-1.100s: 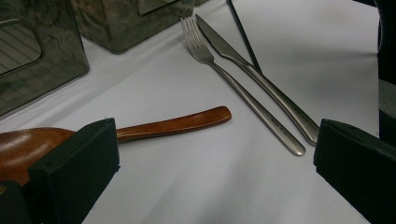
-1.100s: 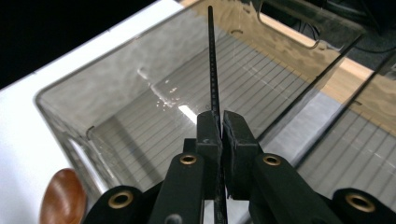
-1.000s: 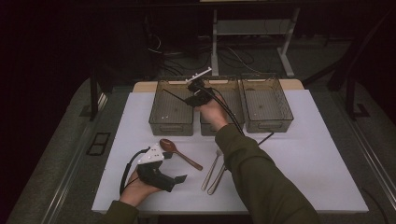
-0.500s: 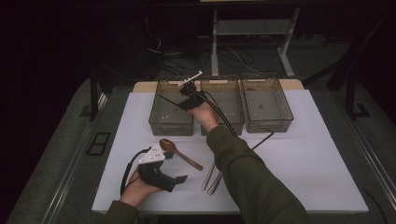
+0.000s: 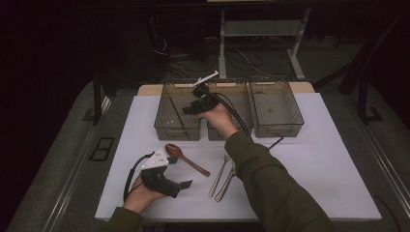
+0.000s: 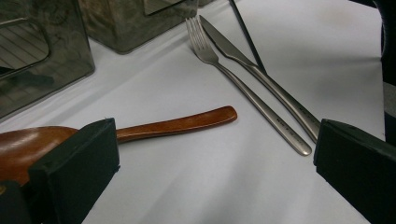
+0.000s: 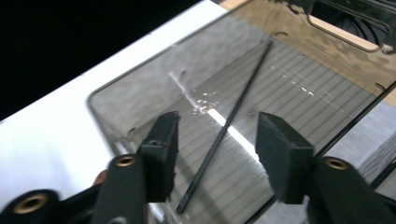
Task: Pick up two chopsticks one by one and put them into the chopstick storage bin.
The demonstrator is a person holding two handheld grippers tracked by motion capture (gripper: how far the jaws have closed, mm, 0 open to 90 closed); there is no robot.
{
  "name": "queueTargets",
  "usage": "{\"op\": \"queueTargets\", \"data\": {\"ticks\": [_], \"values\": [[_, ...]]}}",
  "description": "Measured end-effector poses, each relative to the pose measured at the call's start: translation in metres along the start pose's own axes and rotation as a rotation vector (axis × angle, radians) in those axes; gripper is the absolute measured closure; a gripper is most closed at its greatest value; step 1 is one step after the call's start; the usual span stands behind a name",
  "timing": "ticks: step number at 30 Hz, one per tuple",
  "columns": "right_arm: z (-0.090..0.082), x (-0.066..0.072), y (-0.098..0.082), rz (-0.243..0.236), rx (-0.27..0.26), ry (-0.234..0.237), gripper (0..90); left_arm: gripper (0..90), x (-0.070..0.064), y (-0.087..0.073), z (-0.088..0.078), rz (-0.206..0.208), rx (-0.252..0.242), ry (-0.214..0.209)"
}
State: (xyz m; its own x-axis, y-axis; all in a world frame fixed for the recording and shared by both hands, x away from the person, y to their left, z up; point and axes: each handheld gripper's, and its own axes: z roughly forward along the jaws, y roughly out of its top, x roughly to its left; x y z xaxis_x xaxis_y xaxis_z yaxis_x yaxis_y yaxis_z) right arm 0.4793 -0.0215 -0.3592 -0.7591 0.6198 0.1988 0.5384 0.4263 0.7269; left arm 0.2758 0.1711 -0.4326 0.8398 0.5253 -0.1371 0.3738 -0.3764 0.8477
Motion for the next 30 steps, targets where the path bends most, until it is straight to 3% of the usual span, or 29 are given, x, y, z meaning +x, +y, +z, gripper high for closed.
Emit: {"op": "queueTargets", "data": {"ticks": [4,9,19,30], "values": [[-0.016,0.002,-0.006,-0.026,-0.029,0.012,41.6,0.0,0.001,-0.001,-0.001,0.005,-0.002,0.006],[-0.038,0.003,-0.019,-0.073,-0.053,0.041,42.3,0.0,0.002,-0.001,-0.001,0.010,0.001,0.013],[-0.086,-0.007,-0.065,-0.106,-0.075,0.035,50.5,0.0,0.001,-0.001,0.000,0.006,0.007,0.026],[-0.135,-0.028,-0.115,-0.096,-0.082,0.002,75.9,0.0,0.000,-0.001,0.000,0.012,0.018,0.033]]}}
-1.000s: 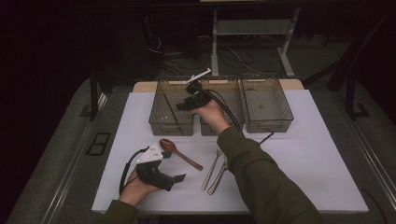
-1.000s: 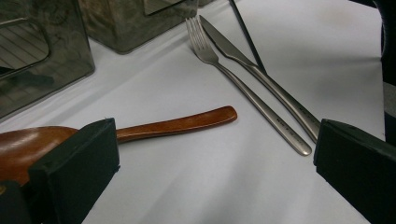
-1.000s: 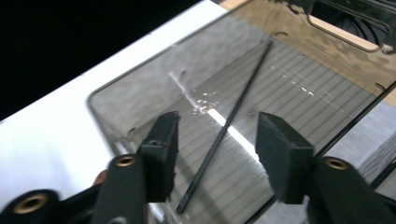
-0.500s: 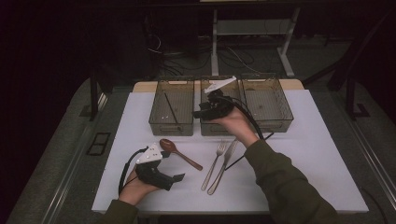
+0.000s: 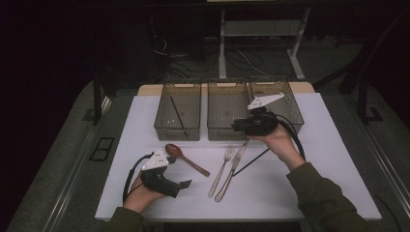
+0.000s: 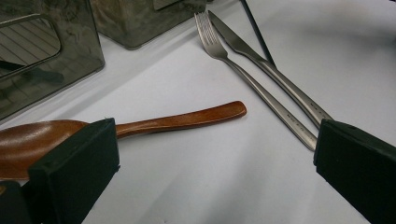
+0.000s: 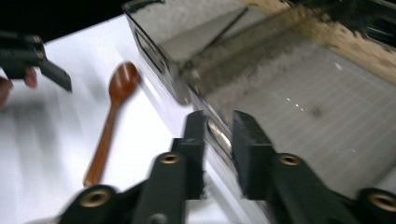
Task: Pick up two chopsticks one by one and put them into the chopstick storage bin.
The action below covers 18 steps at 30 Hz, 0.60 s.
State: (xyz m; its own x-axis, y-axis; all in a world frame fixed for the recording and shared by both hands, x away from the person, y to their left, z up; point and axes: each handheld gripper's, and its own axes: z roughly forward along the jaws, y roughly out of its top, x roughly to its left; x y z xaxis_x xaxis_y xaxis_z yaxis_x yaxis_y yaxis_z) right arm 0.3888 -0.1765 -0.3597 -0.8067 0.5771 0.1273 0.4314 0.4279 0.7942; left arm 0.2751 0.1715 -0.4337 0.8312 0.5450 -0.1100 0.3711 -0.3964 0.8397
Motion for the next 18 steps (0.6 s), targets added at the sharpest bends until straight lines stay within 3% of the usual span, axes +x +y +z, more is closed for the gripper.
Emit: {"op": "queueTargets", "data": {"ticks": [6,10,18], "values": [[-0.016,-0.013,-0.031,0.017,0.034,-0.016,87.9,0.0,-0.001,-0.001,0.000,-0.002,-0.002,0.004],[-0.024,-0.023,-0.049,0.033,0.053,-0.044,89.0,0.0,-0.001,-0.001,0.000,-0.004,-0.001,0.006],[-0.030,-0.054,-0.082,0.074,0.115,-0.157,89.1,0.0,-0.001,-0.002,0.000,-0.002,0.003,0.006]]}}
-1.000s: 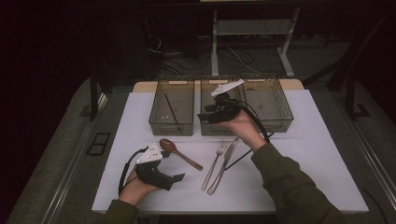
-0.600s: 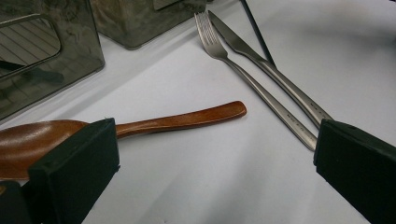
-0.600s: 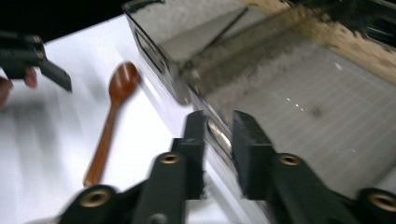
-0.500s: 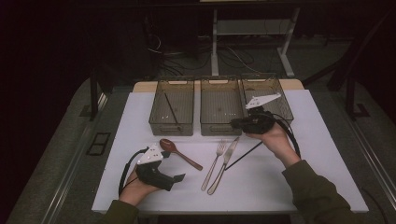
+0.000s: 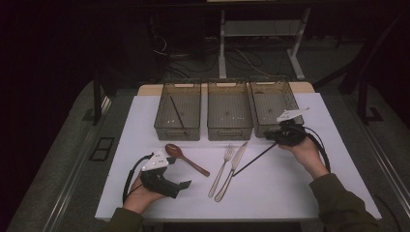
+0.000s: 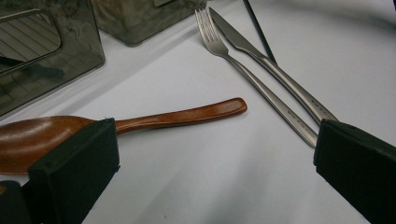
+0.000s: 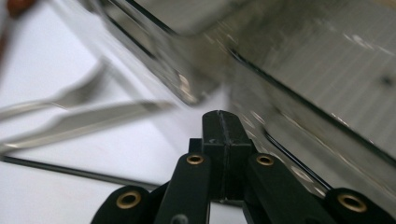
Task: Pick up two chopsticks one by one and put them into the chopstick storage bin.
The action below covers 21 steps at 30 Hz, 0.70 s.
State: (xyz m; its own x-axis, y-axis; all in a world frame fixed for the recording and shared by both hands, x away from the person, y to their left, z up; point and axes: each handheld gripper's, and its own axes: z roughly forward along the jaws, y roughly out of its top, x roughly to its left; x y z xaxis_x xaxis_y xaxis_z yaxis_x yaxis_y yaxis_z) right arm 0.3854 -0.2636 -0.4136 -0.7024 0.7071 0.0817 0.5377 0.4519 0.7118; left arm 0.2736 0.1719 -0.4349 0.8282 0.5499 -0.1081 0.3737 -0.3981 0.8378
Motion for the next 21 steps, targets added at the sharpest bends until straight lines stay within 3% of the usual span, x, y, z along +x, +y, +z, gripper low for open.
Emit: {"op": "queueTargets", "data": {"ticks": [9,21], "values": [[0.006,-0.023,-0.018,0.044,0.051,-0.064,89.1,0.0,0.000,-0.001,0.001,0.001,0.005,-0.002],[0.014,-0.031,-0.027,0.063,0.082,-0.080,89.1,0.0,0.000,-0.001,0.001,0.003,0.008,-0.006]]}}
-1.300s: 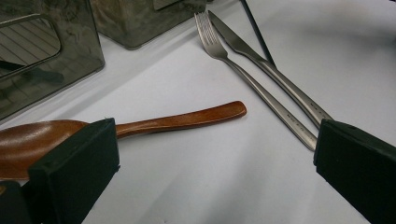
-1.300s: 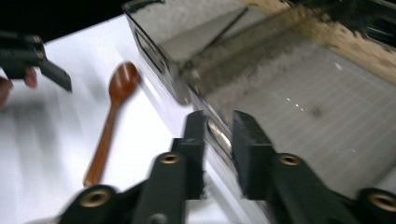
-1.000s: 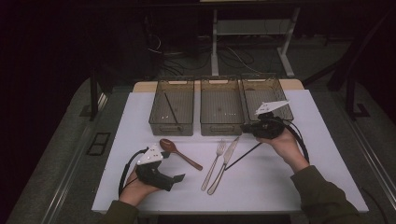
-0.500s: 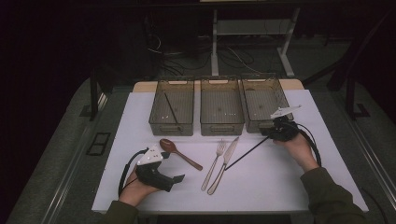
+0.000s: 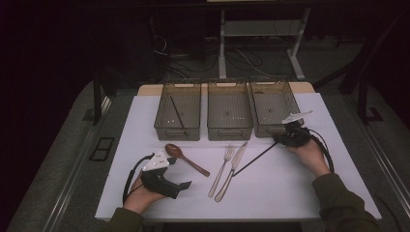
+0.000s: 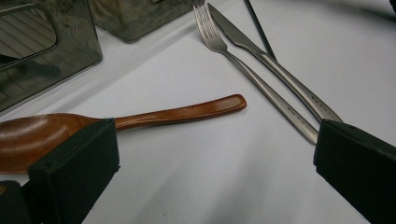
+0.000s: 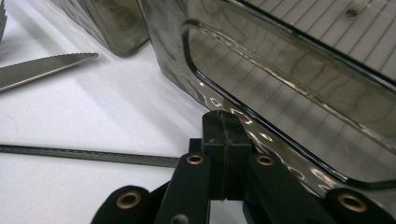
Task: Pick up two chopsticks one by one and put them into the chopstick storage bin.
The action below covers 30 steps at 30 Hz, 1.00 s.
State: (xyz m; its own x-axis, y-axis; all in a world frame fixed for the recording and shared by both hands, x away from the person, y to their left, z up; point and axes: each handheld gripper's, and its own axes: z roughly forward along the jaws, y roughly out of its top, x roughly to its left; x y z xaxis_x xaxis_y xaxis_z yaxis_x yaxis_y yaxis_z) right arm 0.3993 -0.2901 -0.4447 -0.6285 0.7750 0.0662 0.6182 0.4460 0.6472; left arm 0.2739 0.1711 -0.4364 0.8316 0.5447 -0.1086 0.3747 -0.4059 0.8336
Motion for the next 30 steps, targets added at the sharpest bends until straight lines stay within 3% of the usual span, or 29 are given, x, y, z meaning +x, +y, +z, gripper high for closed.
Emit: {"op": "queueTargets", "data": {"ticks": [22,30], "values": [[-0.008,-0.007,-0.011,0.002,0.021,-0.030,89.1,0.0,-0.001,0.001,-0.001,0.002,-0.004,0.001],[-0.016,-0.017,-0.015,0.021,0.004,-0.059,89.1,0.0,-0.001,0.001,-0.001,0.003,-0.003,0.001]]}}
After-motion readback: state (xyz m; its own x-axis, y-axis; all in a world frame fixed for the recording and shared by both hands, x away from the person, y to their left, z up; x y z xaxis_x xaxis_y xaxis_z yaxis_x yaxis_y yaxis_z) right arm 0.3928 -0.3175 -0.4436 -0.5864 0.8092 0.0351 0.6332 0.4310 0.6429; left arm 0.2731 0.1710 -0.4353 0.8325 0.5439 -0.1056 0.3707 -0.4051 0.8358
